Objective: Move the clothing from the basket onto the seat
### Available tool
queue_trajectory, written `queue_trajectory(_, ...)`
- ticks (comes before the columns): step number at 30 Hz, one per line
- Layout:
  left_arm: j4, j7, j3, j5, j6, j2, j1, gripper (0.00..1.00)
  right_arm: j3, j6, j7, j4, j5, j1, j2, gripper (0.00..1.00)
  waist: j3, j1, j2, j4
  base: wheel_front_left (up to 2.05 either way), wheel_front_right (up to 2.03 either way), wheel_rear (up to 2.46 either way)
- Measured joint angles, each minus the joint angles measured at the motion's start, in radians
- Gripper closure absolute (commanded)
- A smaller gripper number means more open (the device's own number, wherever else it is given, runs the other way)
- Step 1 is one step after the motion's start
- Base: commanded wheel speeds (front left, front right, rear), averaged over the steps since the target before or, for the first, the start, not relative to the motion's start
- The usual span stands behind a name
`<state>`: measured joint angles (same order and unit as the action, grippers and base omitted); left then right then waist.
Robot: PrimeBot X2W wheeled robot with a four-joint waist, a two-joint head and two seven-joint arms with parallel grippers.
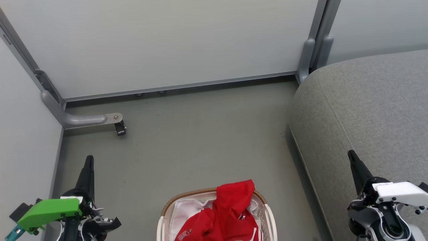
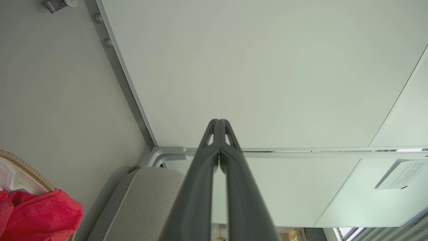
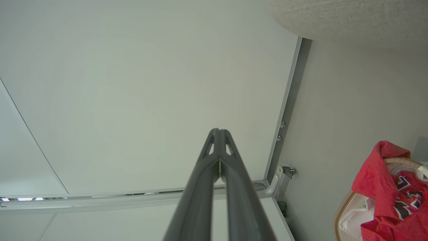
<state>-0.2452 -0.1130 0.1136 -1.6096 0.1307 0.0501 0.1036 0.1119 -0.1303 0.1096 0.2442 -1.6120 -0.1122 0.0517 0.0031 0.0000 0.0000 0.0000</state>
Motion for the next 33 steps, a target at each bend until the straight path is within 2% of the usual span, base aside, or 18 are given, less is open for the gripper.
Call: queue_trajectory(33, 0.0, 0.0, 0.0, 0.0, 0.0, 0.0, 0.0, 1.0, 0.001, 0.0, 0.0, 0.0, 0.001, 0.0, -0.001, 1.0, 0.0, 0.0, 0.0, 0.0, 0.0, 0.0, 0.0)
